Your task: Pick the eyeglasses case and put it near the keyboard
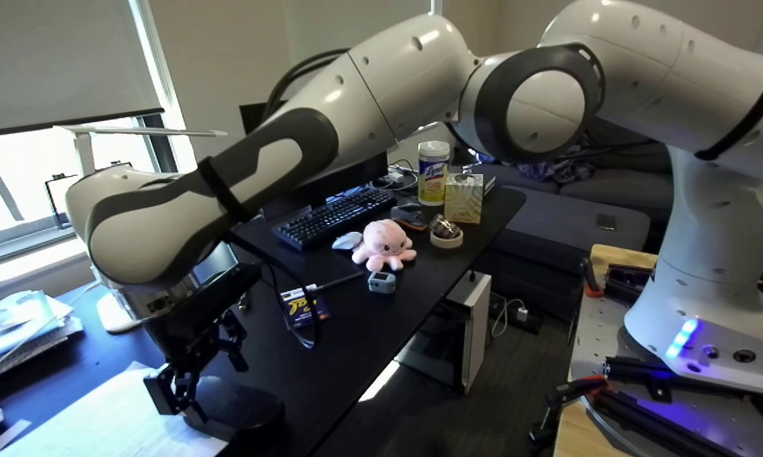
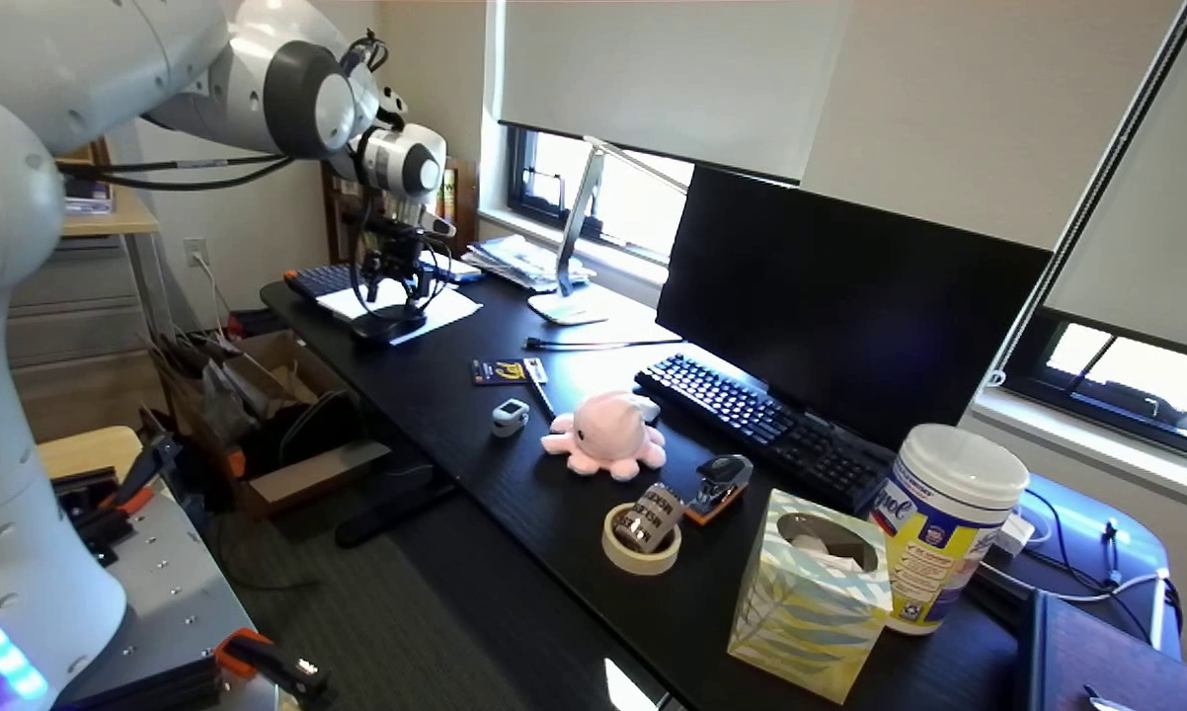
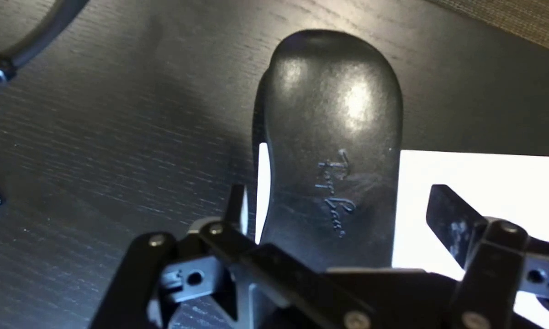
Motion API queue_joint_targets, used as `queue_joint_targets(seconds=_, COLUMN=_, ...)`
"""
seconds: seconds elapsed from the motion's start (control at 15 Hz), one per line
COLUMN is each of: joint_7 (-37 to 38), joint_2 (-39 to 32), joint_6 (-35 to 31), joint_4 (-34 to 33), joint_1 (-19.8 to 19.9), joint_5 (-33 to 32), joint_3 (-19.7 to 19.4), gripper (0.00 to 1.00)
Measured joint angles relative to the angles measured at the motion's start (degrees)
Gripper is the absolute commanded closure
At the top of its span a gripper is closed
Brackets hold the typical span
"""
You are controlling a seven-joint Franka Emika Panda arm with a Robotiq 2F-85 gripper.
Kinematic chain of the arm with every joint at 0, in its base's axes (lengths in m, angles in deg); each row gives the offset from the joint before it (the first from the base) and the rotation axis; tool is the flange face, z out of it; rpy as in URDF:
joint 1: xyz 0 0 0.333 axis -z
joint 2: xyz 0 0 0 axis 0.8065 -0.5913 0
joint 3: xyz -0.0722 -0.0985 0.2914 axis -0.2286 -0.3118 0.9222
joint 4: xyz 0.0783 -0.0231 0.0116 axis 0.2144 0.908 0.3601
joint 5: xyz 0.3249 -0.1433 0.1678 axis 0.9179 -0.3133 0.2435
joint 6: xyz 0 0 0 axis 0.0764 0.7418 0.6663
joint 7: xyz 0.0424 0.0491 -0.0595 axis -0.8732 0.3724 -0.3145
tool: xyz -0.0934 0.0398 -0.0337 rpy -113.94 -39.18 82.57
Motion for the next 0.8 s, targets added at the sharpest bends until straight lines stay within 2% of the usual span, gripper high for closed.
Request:
queue_joint_targets(seconds=0.13, joint_7=0.55, joint_2=-1.95, joint_6=0.06, joint_4=-2.52, joint_1=-0.23, joint_5=-0.59, joint_3=-0.46, gripper=0.00)
queue_joint_targets(seconds=0.2, joint_7=0.58, joint_2=-2.86, joint_6=-0.08, joint_4=-3.64, joint_1=-0.25, joint_5=-0.72, joint_3=-0.47, gripper=0.18)
queue_joint_targets(seconds=0.27, joint_7=0.57, joint_2=-3.65, joint_6=-0.41, joint_4=-4.53, joint_1=-0.31, joint_5=-0.73, joint_3=-0.47, gripper=0.27)
queue_joint_targets(seconds=0.47, joint_7=0.48, joint_2=-5.30, joint_6=-4.58, joint_4=-5.64, joint_1=-0.87, joint_5=-0.98, joint_3=-0.61, gripper=0.46)
queue_joint_targets(seconds=0.8, joint_7=0.42, joint_2=-5.65, joint_6=-8.17, joint_4=-6.00, joint_1=-1.64, joint_5=-1.00, joint_3=-1.16, gripper=0.47)
